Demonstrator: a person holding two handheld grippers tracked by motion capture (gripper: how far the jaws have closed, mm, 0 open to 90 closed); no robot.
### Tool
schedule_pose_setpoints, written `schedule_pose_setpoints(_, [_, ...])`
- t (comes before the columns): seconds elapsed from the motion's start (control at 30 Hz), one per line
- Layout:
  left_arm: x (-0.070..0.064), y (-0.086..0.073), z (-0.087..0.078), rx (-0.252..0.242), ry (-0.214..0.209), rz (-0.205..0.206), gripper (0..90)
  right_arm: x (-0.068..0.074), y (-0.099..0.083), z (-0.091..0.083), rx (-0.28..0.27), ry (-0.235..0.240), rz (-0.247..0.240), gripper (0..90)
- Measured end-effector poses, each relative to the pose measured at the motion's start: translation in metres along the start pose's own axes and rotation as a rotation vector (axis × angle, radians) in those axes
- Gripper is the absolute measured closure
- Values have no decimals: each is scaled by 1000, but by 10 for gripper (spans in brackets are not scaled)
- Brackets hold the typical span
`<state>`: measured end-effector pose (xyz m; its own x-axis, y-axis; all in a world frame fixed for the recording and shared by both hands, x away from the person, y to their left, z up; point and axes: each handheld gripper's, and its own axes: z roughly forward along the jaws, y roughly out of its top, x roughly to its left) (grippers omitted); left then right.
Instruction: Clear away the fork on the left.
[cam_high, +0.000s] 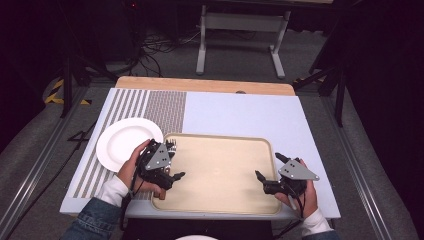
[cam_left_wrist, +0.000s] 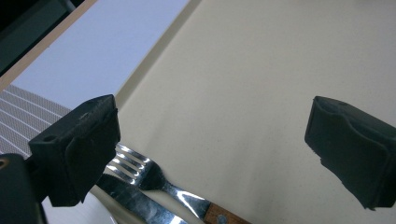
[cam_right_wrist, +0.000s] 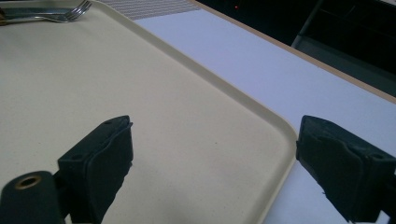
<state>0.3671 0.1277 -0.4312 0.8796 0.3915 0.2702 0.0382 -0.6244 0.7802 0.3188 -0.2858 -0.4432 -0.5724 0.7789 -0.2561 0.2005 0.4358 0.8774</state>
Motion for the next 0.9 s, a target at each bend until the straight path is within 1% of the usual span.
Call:
schedule_pose_setpoints(0.1, [1, 1, -3, -23, 1, -2, 66, -1, 0, 0, -5, 6, 7, 118])
schedule_pose_setpoints(0.17, [2, 1, -6, -36, 18, -2, 62, 0, 1, -1, -9, 7, 12, 118])
schedule_pose_setpoints(0.23, [2, 2, -9, -49, 22, -4, 62, -1, 1, -1, -12, 6, 12, 118])
schedule_pose_setpoints(0.33, [1, 3, -12, -49, 37, 6, 65, -1, 1, -1, -10, 5, 13, 118])
schedule_pose_setpoints(0.6, [-1, 4, -19, -63, 56, 27, 73, 0, 1, -1, -11, 5, 13, 117])
schedule_pose_setpoints(0.77, [-1, 3, -24, -75, 57, 31, 86, 0, 1, -1, -13, 5, 12, 118])
schedule_pose_setpoints(0.9, [-2, 1, -27, -70, 60, 34, 85, 0, 2, -2, -13, 5, 12, 118])
